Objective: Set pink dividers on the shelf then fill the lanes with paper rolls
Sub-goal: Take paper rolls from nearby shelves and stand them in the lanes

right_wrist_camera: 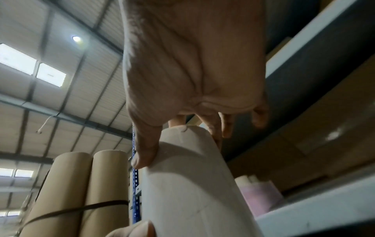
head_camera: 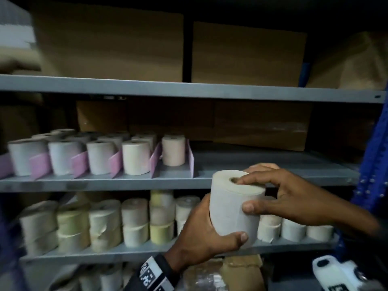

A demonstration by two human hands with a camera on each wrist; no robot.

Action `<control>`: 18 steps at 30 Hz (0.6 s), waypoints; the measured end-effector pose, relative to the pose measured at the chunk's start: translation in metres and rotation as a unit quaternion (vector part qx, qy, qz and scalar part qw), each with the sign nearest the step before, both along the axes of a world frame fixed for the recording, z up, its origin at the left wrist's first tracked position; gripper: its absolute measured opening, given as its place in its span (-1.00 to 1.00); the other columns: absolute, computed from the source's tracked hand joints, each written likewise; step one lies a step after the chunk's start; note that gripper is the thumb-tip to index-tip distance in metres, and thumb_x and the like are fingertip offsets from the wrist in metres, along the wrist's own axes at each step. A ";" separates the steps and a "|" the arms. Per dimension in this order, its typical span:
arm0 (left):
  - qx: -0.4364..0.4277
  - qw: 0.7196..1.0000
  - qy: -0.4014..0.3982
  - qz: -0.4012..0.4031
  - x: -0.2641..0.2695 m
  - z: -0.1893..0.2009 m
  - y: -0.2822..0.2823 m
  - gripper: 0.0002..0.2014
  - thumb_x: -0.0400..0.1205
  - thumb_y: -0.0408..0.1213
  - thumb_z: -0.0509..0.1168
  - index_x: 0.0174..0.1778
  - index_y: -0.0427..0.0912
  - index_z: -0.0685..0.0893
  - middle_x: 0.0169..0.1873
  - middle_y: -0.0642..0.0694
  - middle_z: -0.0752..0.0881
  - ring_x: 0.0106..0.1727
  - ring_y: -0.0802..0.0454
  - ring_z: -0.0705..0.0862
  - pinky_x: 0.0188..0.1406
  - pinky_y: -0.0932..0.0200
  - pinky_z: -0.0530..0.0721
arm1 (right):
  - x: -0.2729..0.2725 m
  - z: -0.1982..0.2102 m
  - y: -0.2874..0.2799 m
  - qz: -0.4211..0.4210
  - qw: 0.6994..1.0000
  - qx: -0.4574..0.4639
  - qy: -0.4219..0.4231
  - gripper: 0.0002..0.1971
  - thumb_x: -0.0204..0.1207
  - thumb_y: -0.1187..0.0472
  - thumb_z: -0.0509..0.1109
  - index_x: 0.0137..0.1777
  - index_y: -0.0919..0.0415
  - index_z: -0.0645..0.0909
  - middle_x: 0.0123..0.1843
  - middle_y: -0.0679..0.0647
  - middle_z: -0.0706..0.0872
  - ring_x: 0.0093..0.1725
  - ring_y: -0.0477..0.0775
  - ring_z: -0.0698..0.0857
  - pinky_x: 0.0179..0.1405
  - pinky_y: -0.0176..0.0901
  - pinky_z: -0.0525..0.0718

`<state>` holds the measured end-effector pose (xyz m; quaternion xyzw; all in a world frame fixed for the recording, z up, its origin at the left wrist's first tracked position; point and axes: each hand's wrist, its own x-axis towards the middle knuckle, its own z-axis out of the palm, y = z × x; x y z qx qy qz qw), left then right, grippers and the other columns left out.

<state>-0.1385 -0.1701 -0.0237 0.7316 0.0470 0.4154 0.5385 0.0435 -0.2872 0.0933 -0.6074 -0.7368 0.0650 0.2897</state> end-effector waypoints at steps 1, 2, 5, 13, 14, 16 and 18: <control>0.006 1.000 -0.003 0.023 -0.015 -0.006 0.000 -0.21 0.43 -0.15 0.68 0.58 0.09 0.51 0.43 0.00 0.72 0.44 -0.02 0.71 0.30 -0.08 0.76 | -0.013 -0.005 0.004 0.001 1.000 0.005 0.002 -0.42 0.14 -0.54 0.48 0.22 -0.56 0.60 0.27 -0.45 0.57 0.43 -0.40 0.43 0.38 -0.36 0.44; 0.016 0.998 -0.006 0.053 -0.026 -0.010 0.000 -0.21 0.42 -0.11 0.68 0.57 0.14 0.52 0.42 0.06 0.73 0.42 0.02 0.71 0.28 -0.01 0.76 | -0.023 -0.009 0.008 0.003 1.000 0.010 0.001 -0.40 0.13 -0.54 0.48 0.23 -0.55 0.60 0.27 -0.40 0.58 0.44 -0.36 0.43 0.42 -0.30 0.45; 0.055 0.988 -0.007 0.147 -0.058 -0.020 0.000 -0.22 0.40 -0.03 0.64 0.55 0.21 0.49 0.35 0.20 0.73 0.35 0.13 0.73 0.18 0.16 0.77 | -0.052 -0.018 0.024 0.003 1.000 0.027 0.011 -0.35 0.18 -0.51 0.49 0.30 -0.38 0.65 0.32 -0.31 0.60 0.48 -0.19 0.44 0.52 0.03 0.45; 0.136 0.905 0.010 0.402 -0.093 -0.030 0.014 -0.30 0.59 -0.23 0.52 0.66 -0.23 0.44 0.54 -0.11 0.60 0.54 -0.01 0.59 0.49 0.06 0.59 | -0.094 -0.022 0.098 -0.025 0.996 0.081 0.027 -0.25 0.09 -0.59 0.41 0.29 -0.32 0.65 0.11 -0.72 0.53 0.35 -0.41 0.40 0.29 -0.34 0.40; 0.155 0.894 0.034 0.418 -0.093 -0.031 0.017 -0.26 0.60 -0.26 0.51 0.69 -0.28 0.39 0.62 -0.16 0.51 0.63 -0.06 0.49 0.58 0.03 0.51 | -0.096 -0.022 0.110 -0.031 0.995 0.087 0.029 -0.25 0.09 -0.59 0.41 0.28 -0.30 0.66 0.12 -0.64 0.58 0.39 -0.31 0.42 0.31 -0.33 0.43; 0.202 0.882 0.093 0.415 -0.090 -0.036 0.023 -0.20 0.63 -0.21 0.46 0.75 -0.29 0.27 0.75 -0.19 0.27 0.76 -0.09 0.28 0.68 -0.06 0.41 | -0.099 -0.021 0.135 -0.032 0.996 0.086 0.025 -0.23 0.13 -0.57 0.42 0.30 -0.18 0.70 0.22 -0.39 0.67 0.44 -0.01 0.49 0.43 -0.01 0.52; 0.259 0.864 0.155 0.404 -0.084 -0.042 0.031 -0.17 0.64 -0.09 0.38 0.79 -0.22 0.18 0.81 -0.17 0.05 0.81 -0.11 0.12 0.73 -0.09 0.33 | -0.098 -0.018 0.156 -0.039 0.997 0.074 0.007 -0.19 0.16 -0.57 0.39 0.34 -0.12 0.68 0.31 -0.19 0.70 0.44 0.11 0.51 0.43 0.20 0.52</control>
